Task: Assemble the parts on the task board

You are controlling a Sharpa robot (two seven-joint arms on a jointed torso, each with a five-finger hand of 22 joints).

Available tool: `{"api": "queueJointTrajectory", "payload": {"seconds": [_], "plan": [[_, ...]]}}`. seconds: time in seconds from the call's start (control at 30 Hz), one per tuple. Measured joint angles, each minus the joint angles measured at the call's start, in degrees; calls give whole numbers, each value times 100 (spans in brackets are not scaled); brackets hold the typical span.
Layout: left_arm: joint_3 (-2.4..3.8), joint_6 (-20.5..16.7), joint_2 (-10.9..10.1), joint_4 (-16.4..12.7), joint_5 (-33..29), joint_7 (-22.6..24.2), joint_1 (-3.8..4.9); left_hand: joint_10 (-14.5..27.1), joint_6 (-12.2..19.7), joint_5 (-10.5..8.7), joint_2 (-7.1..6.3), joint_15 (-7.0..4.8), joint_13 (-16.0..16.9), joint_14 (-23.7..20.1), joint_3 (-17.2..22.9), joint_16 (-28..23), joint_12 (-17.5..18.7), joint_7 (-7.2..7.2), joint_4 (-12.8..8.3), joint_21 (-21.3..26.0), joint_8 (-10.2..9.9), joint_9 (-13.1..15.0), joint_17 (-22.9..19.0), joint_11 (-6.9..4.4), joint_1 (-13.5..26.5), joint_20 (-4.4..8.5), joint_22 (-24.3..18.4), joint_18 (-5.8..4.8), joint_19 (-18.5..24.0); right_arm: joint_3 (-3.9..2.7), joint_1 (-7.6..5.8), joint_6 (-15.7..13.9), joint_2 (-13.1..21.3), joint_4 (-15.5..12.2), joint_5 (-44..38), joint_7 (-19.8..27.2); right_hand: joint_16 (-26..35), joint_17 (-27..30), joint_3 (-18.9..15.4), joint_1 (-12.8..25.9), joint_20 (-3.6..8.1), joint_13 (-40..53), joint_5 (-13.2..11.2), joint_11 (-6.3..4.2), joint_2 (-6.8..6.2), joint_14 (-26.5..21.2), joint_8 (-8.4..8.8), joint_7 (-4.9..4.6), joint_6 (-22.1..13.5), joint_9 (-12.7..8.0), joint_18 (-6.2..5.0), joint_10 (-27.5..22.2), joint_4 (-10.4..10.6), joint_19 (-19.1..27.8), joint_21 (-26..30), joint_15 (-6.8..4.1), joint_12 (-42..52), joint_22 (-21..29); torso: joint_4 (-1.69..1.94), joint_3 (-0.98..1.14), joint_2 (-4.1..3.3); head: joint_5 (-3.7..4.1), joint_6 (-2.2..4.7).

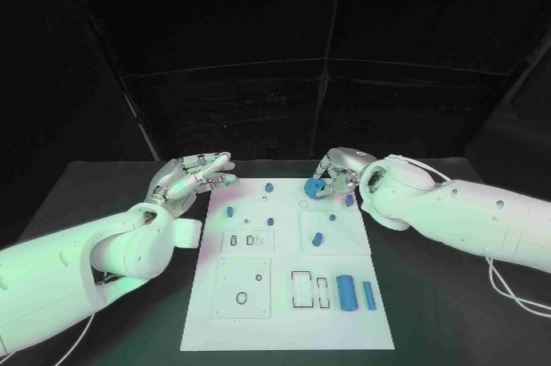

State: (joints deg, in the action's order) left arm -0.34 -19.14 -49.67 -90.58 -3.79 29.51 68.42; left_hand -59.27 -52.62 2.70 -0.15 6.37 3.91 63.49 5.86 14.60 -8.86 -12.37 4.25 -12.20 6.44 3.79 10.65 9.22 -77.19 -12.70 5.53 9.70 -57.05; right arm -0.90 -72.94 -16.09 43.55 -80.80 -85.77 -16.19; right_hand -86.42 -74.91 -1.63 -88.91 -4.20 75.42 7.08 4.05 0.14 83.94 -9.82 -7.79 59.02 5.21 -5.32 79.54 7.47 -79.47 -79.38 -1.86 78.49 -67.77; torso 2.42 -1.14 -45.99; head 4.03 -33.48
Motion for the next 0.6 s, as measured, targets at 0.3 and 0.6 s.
{"api": "queueJointTrajectory", "payload": {"seconds": [0.3, 0.6], "plan": [[0, -3, 3, -6, 0, -33, 0, 0, 21, 0, 0, 0, 0, 0, 15, 0, 22, -22, -15, 22, 0, -5, 0, 0, 0, 0, -6, 0, 0, -1, 1, -117, -128, -482, -187, -61, -23, 0, 49, 47, 0, 0, -11, -20, 47, 0, 76, 0, 0, -29, 0, 20, 17, 0, -27, 0, 0, -36, 2, -5, 2, -36, 21], [0, -10, 11, -6, 0, -64, 0, 22, 21, 0, 0, 0, 1, 0, 31, 0, 21, -21, -31, 22, -21, -5, 8, 22, 0, -20, -12, 0, -20, 1, -2, -177, -806, -188, -502, -269, -23, 1, 143, 53, 0, 0, 205, -20, 52, 0, 152, 1, -1, -71, 0, 20, 17, 0, -27, 1, 0, -73, 19, -15, 1, -65, 6]]}}
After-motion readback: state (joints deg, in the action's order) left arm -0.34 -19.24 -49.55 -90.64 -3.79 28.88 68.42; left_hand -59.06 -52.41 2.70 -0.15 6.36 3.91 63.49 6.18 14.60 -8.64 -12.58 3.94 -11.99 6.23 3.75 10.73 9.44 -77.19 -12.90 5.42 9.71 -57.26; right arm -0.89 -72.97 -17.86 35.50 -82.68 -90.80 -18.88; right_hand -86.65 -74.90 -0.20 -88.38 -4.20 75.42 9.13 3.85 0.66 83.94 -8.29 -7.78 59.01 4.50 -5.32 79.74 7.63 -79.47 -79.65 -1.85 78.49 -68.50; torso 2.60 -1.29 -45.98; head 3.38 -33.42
